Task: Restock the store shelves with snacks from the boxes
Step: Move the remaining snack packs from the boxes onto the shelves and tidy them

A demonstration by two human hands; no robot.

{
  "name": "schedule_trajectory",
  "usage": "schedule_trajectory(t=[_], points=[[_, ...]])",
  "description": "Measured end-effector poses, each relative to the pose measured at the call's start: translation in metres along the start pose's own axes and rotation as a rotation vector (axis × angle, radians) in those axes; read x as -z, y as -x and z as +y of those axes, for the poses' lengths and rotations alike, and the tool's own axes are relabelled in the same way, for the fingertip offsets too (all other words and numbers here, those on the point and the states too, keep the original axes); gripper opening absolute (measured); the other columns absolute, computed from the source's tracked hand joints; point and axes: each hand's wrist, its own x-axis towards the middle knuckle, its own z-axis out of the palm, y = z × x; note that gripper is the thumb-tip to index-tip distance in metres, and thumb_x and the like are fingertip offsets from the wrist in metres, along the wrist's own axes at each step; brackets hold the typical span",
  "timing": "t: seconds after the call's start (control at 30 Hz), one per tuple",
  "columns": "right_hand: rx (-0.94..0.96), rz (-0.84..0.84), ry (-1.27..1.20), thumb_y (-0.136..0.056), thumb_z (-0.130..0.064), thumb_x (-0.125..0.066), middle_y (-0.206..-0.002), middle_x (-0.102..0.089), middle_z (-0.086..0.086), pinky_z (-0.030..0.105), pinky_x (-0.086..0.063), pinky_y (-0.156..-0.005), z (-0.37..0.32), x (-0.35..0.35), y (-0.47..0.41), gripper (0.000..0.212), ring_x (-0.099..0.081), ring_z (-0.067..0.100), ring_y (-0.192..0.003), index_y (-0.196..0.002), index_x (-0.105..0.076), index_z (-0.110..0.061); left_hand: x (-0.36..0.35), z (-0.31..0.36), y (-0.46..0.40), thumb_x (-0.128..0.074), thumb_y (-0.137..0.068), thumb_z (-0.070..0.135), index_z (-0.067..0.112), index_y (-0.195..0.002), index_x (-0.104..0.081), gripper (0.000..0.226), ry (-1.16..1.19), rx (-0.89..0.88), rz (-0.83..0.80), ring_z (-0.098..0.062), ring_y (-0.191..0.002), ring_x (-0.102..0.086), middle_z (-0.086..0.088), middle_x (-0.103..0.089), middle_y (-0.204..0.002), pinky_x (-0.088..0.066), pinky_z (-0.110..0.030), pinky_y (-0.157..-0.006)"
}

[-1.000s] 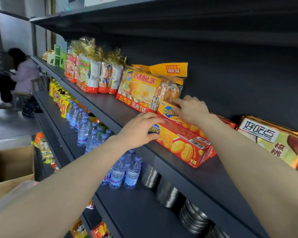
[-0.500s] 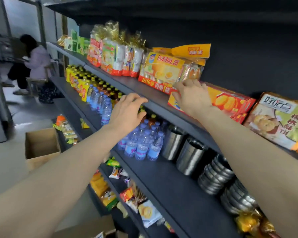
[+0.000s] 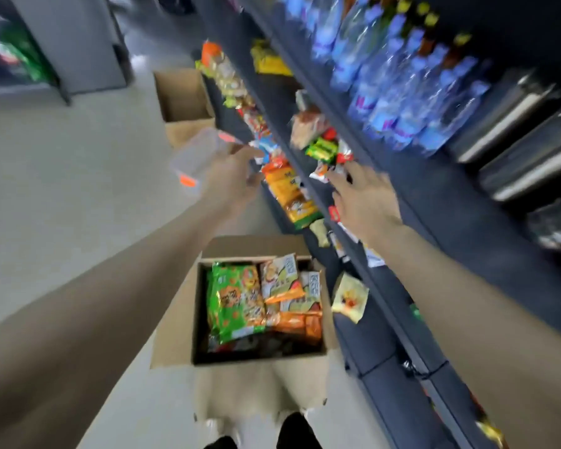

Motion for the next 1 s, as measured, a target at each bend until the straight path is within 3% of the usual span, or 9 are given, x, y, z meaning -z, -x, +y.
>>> schedule_trajectory(t=[0.13, 0.3, 0.43, 0.5, 0.67, 0.87, 1.0], points=[[0.022, -0.182, -0.126, -0.086, -0.018, -0.068, -0.117, -0.061, 0.016, 0.048, -0.049, -0.077, -0.054, -0.067, 0.041, 0.047, -0.061, 0.037, -0.093, -0.132, -0.058, -0.017, -0.05, -0.077, 0.051, -0.066, -0.089, 0.016, 0.024, -0.129, -0.062, 0.04, -0.009, 0.171, -0.101, -0.033, -0.119, -0.052, -0.01, -0.057, -0.13, -0.038, -0.036, -0.101], [-0.004, -0.415, -0.209, -0.092, -0.023, -0.063, -0.121, -0.059, 0.014, 0.044, -0.049, -0.079, -0.094, -0.151, 0.084, 0.05, -0.06, 0.033, -0.096, -0.14, -0.048, -0.02, -0.116, -0.144, 0.107, -0.065, -0.093, 0.019, 0.024, -0.135, -0.057, 0.043, -0.026, 0.337, -0.252, -0.033, -0.121, -0.051, -0.01, -0.053, -0.134, -0.041, -0.042, -0.101], [-0.071, -0.534, -0.261, -0.093, -0.026, -0.063, -0.124, -0.057, 0.012, 0.052, -0.052, -0.09, -0.117, -0.225, 0.118, 0.053, -0.061, 0.032, -0.106, -0.142, -0.043, -0.023, -0.174, -0.186, 0.142, -0.067, -0.091, 0.017, 0.021, -0.137, -0.054, 0.048, -0.033, 0.444, -0.336, -0.032, -0.122, -0.05, -0.01, -0.052, -0.136, -0.039, -0.044, -0.103], [-0.077, -0.602, -0.282, -0.094, -0.028, -0.062, -0.128, -0.055, 0.012, 0.051, -0.053, -0.088, -0.129, -0.258, 0.131, 0.056, -0.061, 0.032, -0.107, -0.145, -0.04, -0.025, -0.204, -0.207, 0.157, -0.067, -0.091, 0.018, 0.023, -0.138, -0.052, 0.049, -0.042, 0.49, -0.377, -0.03, -0.124, -0.05, -0.008, -0.051, -0.138, -0.04, -0.044, -0.104], [-0.088, -0.654, -0.321, -0.091, -0.024, -0.067, -0.13, -0.057, 0.015, 0.046, -0.053, -0.086, -0.158, -0.329, 0.151, 0.057, -0.06, 0.035, -0.112, -0.144, -0.045, -0.021, -0.27, -0.252, 0.183, -0.069, -0.09, 0.018, 0.023, -0.142, -0.049, 0.056, -0.05, 0.576, -0.471, -0.03, -0.125, -0.05, -0.007, -0.049, -0.14, -0.041, -0.042, -0.102], [-0.089, -0.706, -0.275, -0.096, -0.029, -0.061, -0.136, -0.051, 0.017, 0.049, -0.047, -0.098, -0.171, -0.4, 0.152, 0.055, -0.054, 0.035, -0.121, -0.146, -0.041, -0.02, -0.331, -0.286, 0.19, -0.073, -0.087, 0.023, 0.024, -0.144, -0.045, 0.063, -0.083, 0.571, -0.543, -0.031, -0.125, -0.05, -0.008, -0.048, -0.142, -0.047, -0.046, -0.096], [-0.155, -0.705, -0.201, -0.095, -0.035, -0.061, -0.145, -0.041, 0.019, 0.055, -0.042, -0.101, -0.164, -0.432, 0.141, 0.058, -0.043, 0.038, -0.133, -0.147, -0.038, -0.022, -0.356, -0.298, 0.183, -0.072, -0.088, 0.021, 0.023, -0.147, -0.041, 0.067, -0.139, 0.527, -0.566, -0.033, -0.132, -0.044, -0.009, -0.042, -0.149, -0.045, -0.045, -0.1]])
